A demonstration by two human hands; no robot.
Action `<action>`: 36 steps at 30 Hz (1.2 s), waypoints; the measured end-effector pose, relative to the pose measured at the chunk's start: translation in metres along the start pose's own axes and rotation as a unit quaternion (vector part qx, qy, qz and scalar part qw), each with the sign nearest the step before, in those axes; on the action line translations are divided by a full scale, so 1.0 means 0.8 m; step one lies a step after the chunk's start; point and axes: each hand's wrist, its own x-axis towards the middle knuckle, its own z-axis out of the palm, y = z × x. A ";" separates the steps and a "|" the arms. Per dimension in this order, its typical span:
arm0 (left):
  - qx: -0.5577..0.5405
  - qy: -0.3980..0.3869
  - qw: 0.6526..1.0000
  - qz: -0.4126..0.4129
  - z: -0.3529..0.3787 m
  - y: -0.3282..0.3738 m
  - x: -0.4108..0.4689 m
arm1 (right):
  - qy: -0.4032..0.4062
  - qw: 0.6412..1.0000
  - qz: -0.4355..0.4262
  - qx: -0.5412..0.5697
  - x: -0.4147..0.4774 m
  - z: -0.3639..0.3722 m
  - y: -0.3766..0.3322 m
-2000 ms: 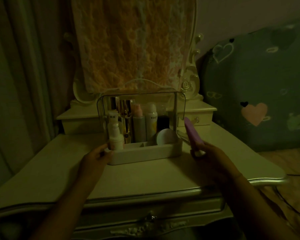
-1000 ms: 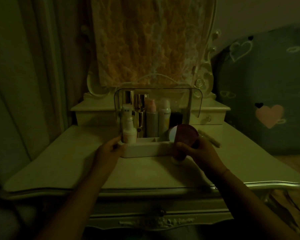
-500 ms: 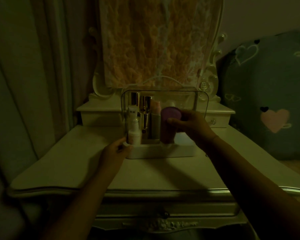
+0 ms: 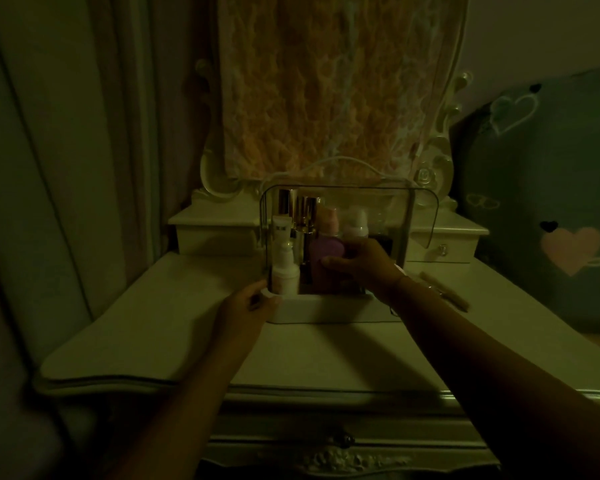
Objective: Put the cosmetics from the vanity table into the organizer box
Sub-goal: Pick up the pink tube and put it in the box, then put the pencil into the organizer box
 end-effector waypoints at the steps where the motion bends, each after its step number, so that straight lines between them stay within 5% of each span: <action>1: 0.003 0.000 1.000 0.001 0.000 0.000 0.000 | -0.002 1.000 0.004 -0.001 0.000 0.001 0.002; 16: -0.007 -0.005 1.000 -0.011 0.000 -0.006 0.004 | 0.014 0.997 -0.040 -0.066 -0.012 -0.007 0.003; 24: 0.011 0.002 1.000 -0.002 0.001 -0.009 0.004 | 0.123 0.976 -0.098 -0.150 -0.072 -0.078 0.025; 29: 0.023 -0.001 1.000 -0.001 0.001 -0.013 0.006 | 0.216 0.955 -0.041 -0.199 -0.098 -0.129 0.075; 36: 0.022 0.006 1.000 -0.004 0.001 -0.014 0.007 | 0.217 0.892 0.097 -0.385 -0.071 -0.185 0.119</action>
